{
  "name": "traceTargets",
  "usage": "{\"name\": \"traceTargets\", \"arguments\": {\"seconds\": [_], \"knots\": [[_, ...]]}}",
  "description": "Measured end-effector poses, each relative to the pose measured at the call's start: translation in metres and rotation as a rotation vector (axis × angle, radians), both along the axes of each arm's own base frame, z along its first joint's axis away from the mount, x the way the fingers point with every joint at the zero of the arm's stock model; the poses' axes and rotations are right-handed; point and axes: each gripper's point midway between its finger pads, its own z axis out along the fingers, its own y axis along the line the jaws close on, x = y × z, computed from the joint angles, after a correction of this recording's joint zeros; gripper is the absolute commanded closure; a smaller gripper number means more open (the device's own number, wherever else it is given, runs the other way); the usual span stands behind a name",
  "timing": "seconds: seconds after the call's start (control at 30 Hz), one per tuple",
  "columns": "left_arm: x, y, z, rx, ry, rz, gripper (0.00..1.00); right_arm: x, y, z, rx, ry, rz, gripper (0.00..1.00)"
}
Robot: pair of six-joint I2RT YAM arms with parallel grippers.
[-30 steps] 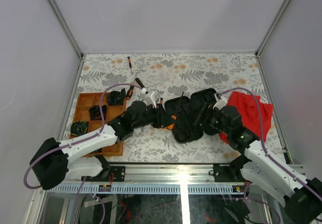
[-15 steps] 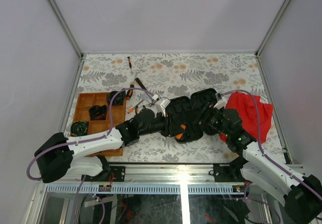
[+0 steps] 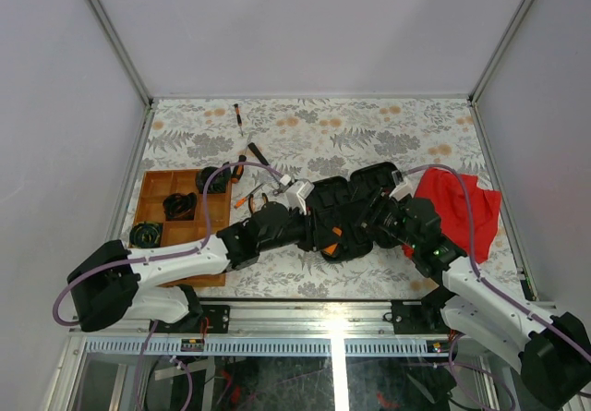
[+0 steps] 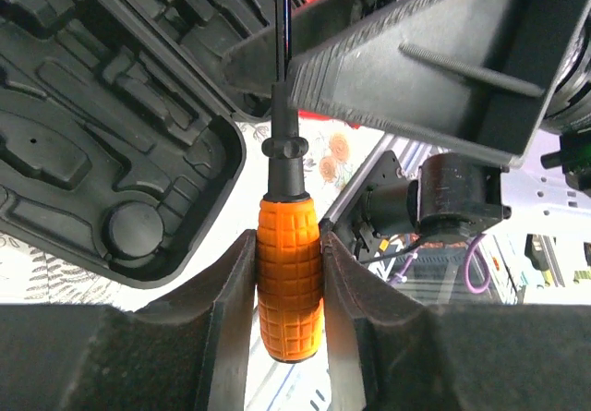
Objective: Sort the tools into containers
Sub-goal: Place the screwdriver in the storage box.
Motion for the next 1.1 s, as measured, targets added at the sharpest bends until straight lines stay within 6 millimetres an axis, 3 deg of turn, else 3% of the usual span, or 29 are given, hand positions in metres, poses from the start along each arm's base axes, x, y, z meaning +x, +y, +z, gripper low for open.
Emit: {"name": "traceTargets", "arguments": {"seconds": [0.27, 0.53, 0.8, 1.1], "knots": [[0.009, -0.006, 0.006, -0.004, -0.007, 0.031, 1.0, -0.004, 0.004, -0.006, -0.003, 0.024, 0.033, 0.64], [0.01, -0.007, 0.006, -0.002, -0.008, 0.034, 0.75, -0.005, 0.006, -0.006, -0.004, 0.014, 0.046, 0.98], [0.009, -0.007, 0.009, -0.008, -0.012, 0.032, 0.44, -0.004, 0.003, -0.014, -0.067, 0.004, 0.048, 1.0], [0.005, 0.001, 0.04, -0.074, -0.047, 0.039, 0.36, 0.001, -0.015, -0.025, -0.268, -0.031, 0.027, 1.0]]}}
